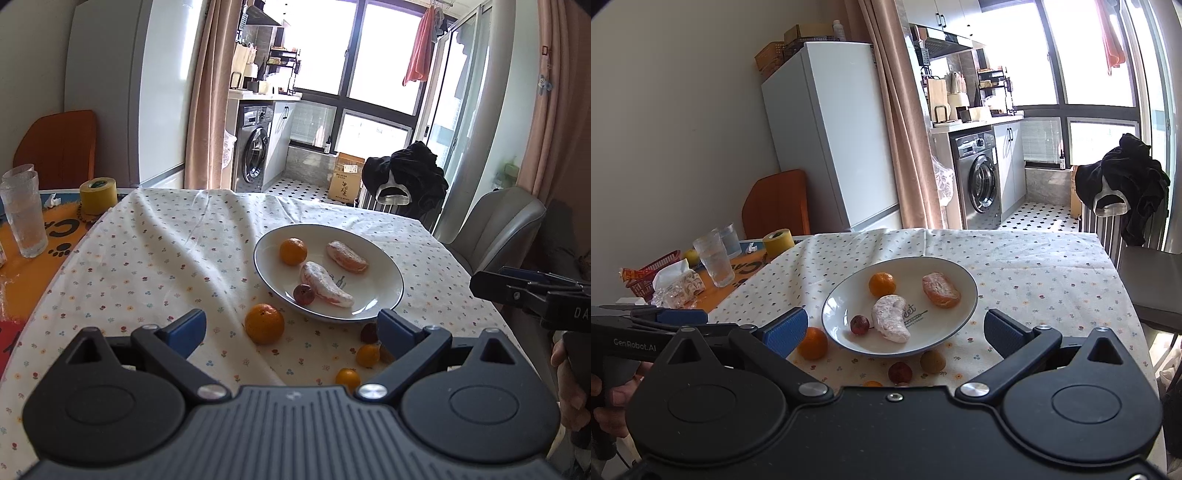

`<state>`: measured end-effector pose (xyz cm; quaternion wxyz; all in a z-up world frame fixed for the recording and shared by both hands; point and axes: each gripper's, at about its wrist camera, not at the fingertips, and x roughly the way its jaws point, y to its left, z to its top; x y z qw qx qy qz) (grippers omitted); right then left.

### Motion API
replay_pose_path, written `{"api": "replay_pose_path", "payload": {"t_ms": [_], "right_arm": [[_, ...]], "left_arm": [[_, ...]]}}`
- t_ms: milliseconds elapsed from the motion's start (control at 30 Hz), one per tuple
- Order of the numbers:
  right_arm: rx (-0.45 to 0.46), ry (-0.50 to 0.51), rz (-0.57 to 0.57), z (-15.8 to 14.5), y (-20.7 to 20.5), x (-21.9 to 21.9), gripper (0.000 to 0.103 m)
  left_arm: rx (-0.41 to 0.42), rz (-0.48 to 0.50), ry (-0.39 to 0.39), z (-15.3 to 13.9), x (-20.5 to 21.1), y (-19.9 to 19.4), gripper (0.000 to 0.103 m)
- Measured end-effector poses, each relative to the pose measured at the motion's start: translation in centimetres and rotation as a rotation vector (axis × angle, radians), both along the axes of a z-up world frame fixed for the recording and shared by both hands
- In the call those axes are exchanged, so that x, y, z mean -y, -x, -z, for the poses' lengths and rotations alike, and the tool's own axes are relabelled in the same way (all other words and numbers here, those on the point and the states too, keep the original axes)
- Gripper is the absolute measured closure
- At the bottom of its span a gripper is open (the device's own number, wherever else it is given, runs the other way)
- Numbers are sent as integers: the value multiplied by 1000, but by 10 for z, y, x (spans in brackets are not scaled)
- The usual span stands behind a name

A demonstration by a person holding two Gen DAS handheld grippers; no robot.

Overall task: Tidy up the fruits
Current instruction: 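Withdraw both open grippers from the bowl toward the loose fruits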

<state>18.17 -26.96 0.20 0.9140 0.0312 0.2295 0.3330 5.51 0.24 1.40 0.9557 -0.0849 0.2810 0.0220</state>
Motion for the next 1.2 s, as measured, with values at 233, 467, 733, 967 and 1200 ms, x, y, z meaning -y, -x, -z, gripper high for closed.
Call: {"api": "replay_pose_path", "payload": {"t_ms": [233, 467, 733, 967, 1200], "right_arm": [[-15, -17, -16, 1, 6, 4, 0], [-37, -20, -30, 7, 7, 3, 0], [-59, -10, -25, 20, 3, 3, 2], [-83, 18, -30, 34, -1, 0, 9], [-115, 44, -41, 48, -5, -4, 20]], "left_arm": [[-10, 37, 2, 3, 6, 6, 7], [-6, 54, 9, 6, 9, 8, 14], [-40, 66, 41, 16, 7, -2, 33], [-69, 100, 70, 35, 13, -12, 41], [-96, 127, 87, 51, 18, -23, 46]]}}
